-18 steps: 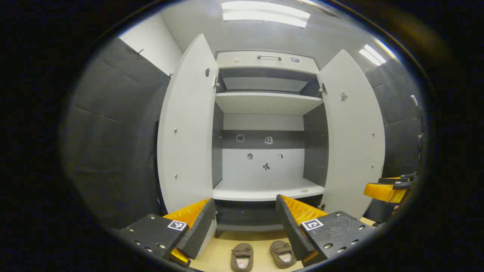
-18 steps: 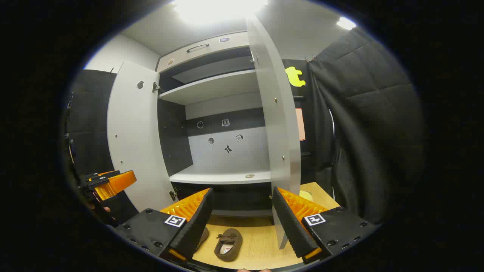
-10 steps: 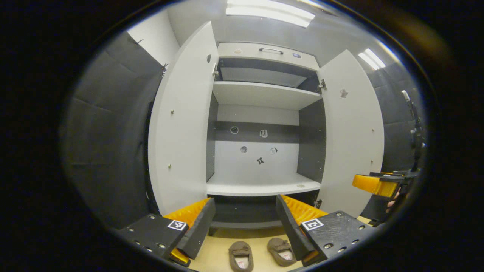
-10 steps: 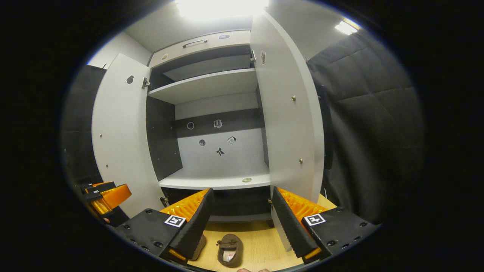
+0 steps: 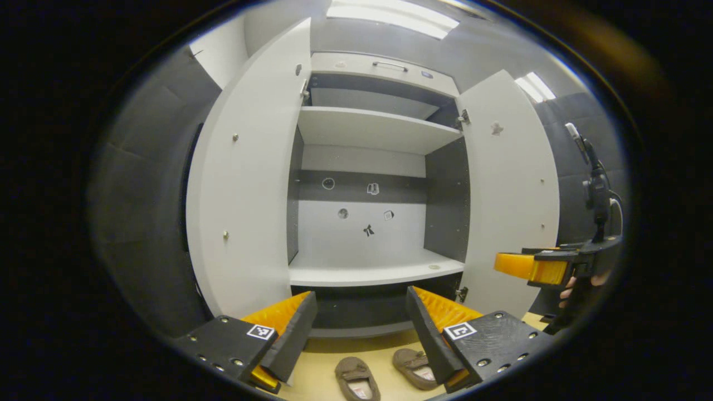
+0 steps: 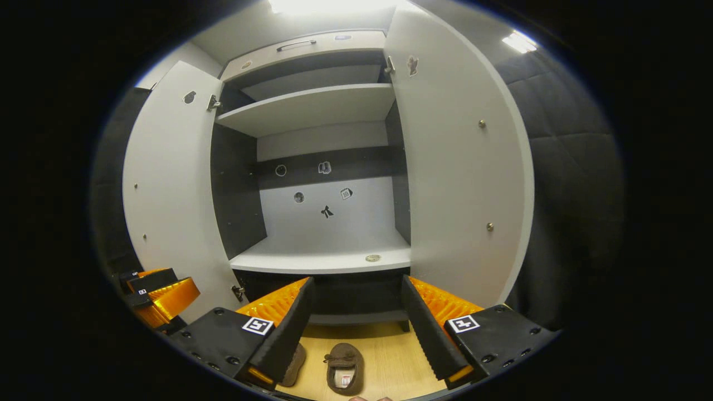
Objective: Grab one shoe with the right hand and put it into the shoe cabinet, grab the other shoe with the left hand and put it into the shoe cabinet; then close the right door with the right hand and the left door with the left hand.
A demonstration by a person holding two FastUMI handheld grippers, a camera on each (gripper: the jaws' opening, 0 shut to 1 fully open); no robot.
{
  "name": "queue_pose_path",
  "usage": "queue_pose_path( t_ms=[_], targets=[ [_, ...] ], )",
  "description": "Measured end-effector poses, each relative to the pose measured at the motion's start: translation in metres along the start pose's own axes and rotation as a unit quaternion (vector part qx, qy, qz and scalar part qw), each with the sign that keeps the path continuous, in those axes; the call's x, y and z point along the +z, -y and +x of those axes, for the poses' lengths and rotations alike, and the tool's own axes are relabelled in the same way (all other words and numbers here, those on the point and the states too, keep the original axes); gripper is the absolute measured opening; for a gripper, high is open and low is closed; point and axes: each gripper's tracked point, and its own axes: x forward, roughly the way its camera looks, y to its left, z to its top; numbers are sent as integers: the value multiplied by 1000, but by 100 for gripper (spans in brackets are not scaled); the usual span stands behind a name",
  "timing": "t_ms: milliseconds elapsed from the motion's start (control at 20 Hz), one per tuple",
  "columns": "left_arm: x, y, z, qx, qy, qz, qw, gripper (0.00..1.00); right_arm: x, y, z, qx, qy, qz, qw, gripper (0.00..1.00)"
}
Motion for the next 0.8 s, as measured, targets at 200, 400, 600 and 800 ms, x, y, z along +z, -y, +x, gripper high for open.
queue_pose_path(
  t_ms=[200, 400, 600, 800],
  targets=[
    [-19, -10, 8, -13, -16, 4, 1000, 95, -12, -4, 13, -13, -30, 15, 999, 98],
    [-35, -10, 5, -32, -25, 6, 999, 93, -26, -8, 23, -13, -69, 10, 997, 98],
    [-49, -12, 1, -46, -41, 17, 998, 89, -54, -18, 37, 6, -117, 7, 993, 98],
    [-61, -22, -1, -25, -60, 7, 998, 98, -103, -38, 54, 45, -177, 19, 983, 98]
  ],
)
